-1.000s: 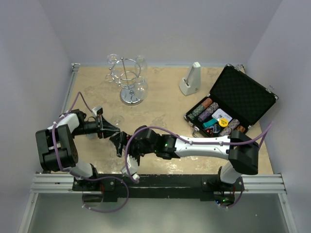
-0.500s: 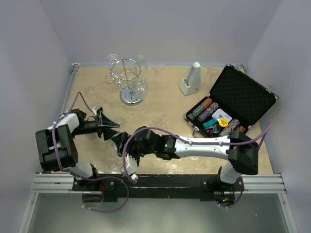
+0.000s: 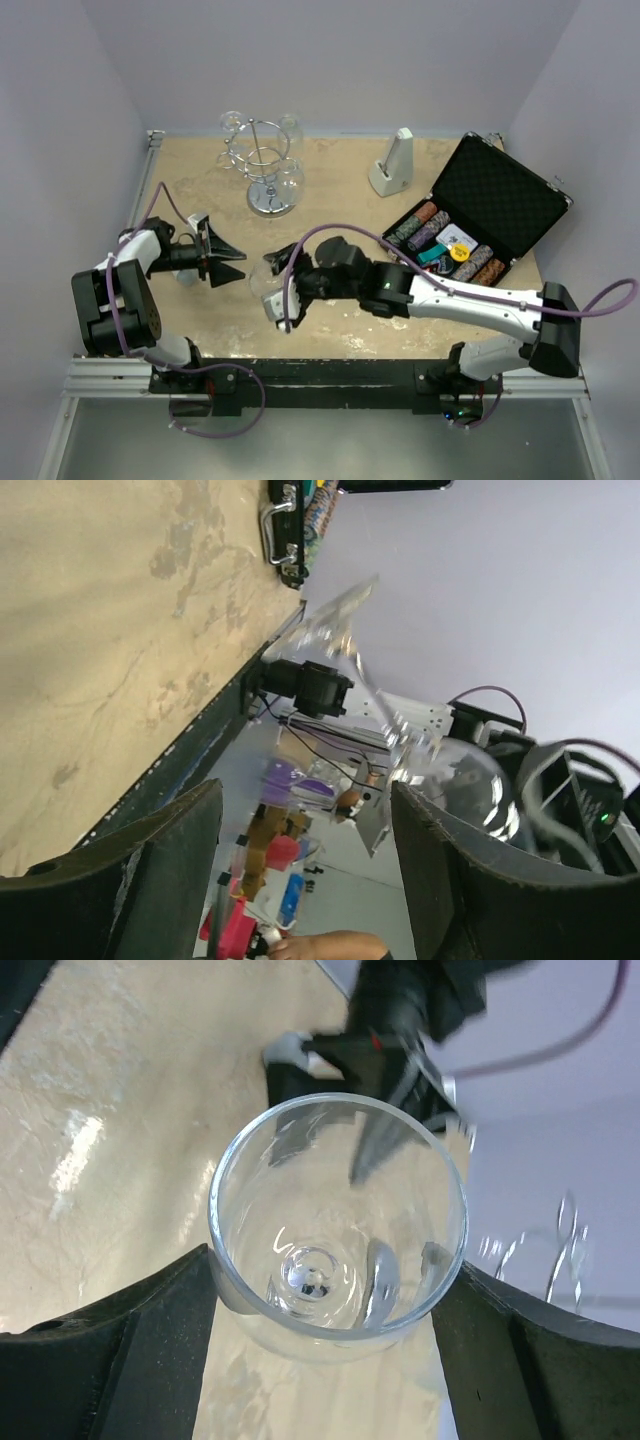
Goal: Take the wine glass off the wine glass rack
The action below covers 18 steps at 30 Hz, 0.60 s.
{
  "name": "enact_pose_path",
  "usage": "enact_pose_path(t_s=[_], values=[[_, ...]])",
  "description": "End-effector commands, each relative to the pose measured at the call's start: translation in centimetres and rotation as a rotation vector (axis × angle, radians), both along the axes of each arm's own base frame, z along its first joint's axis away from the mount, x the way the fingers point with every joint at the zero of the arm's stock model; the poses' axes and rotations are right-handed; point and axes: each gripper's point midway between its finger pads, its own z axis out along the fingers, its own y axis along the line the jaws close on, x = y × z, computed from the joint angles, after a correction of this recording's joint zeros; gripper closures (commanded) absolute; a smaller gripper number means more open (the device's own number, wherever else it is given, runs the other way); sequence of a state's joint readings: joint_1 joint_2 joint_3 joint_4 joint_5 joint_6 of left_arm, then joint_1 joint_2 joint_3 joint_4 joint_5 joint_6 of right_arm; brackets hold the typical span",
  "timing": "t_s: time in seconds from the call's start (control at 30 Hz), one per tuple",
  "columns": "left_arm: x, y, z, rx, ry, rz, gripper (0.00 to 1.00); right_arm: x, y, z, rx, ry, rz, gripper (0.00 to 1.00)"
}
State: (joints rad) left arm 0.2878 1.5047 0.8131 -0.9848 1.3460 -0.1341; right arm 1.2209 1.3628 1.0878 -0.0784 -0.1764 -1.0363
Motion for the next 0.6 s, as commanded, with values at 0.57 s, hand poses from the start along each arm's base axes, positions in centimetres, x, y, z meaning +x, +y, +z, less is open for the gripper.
enact_pose_path(t_s=[0.57], values=[[4.2,4.1,-1.8,0.446,-0.308,-0.041,0.29,22.6,-21.2,4.7,0.321,0.395,-0.749,0.43]])
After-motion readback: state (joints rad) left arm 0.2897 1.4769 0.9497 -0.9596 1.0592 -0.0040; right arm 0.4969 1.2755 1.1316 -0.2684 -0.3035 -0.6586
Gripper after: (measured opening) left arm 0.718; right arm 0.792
